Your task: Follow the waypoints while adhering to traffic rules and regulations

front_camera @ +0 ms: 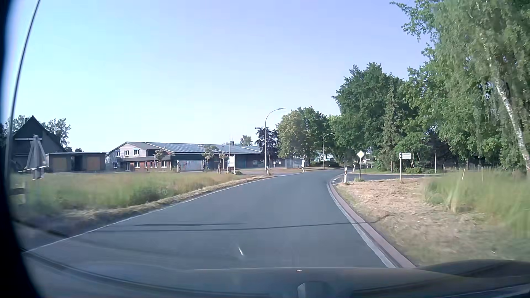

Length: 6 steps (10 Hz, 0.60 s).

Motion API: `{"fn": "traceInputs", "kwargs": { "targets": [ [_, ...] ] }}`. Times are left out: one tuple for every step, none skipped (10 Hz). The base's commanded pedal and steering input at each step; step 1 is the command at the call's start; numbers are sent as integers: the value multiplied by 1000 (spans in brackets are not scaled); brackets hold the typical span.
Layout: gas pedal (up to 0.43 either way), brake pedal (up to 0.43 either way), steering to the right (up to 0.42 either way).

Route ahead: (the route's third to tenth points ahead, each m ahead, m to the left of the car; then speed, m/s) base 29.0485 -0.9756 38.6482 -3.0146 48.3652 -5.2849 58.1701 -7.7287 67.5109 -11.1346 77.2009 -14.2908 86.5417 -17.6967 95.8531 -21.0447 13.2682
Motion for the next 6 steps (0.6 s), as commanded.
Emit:
{"fn": "traceInputs", "kwargs": {
  "targets": [
    [157,6,30],
    [157,6,30],
    [169,6,31],
    [169,6,30],
    [177,6,30],
    [177,6,28]
  ]
}}
